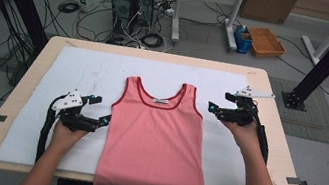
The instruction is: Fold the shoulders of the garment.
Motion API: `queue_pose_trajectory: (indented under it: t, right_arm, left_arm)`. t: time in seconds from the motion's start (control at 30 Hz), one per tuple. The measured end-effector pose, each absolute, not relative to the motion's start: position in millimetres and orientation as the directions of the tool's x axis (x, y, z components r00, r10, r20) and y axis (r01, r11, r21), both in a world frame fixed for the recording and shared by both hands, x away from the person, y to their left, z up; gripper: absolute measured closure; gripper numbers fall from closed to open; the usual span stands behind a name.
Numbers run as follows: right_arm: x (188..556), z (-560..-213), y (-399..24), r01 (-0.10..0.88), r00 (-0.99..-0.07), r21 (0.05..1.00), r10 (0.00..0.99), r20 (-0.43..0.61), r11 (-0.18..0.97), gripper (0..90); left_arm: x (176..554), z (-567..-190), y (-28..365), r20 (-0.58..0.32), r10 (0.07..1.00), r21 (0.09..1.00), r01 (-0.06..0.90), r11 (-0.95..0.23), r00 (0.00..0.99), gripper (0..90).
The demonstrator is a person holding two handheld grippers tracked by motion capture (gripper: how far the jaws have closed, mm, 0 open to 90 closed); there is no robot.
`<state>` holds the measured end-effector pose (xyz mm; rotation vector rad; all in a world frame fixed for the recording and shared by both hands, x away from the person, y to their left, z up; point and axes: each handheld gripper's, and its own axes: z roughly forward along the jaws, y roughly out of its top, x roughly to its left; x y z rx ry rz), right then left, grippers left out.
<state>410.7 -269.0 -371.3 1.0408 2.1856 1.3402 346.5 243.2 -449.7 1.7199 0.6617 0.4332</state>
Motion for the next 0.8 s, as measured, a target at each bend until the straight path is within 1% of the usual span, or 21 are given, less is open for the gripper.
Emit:
queue_pose_trajectory:
  t: [0.23, 0.4, 0.47, 0.77, 0.8]
  right_arm:
    - [427, -371, -265, 0.424, -0.647, 0.859, 0.760, 0.065, 0.287, 17.1]
    - [447, -365, -261, 0.433, -0.636, 0.853, 0.769, 0.061, 0.290, 17.1]
    - [449, -364, -260, 0.437, -0.634, 0.851, 0.771, 0.063, 0.289, 17.1]
    - [472, -361, -246, 0.450, -0.635, 0.839, 0.770, 0.060, 0.306, 17.1]
    - [475, -362, -244, 0.464, -0.634, 0.830, 0.771, 0.066, 0.310, 17.1]
  left_arm:
    - [347, -450, 244, -0.064, 0.639, 0.967, 0.206, -0.151, 0.767, 15.1]
    - [347, -450, 243, -0.058, 0.639, 0.967, 0.203, -0.156, 0.767, 15.1]
    - [347, -450, 243, -0.057, 0.641, 0.966, 0.203, -0.157, 0.766, 15.1]
    - [347, -450, 243, -0.062, 0.642, 0.966, 0.208, -0.155, 0.764, 15.1]
    - [347, -450, 243, -0.061, 0.642, 0.966, 0.207, -0.154, 0.764, 15.1]
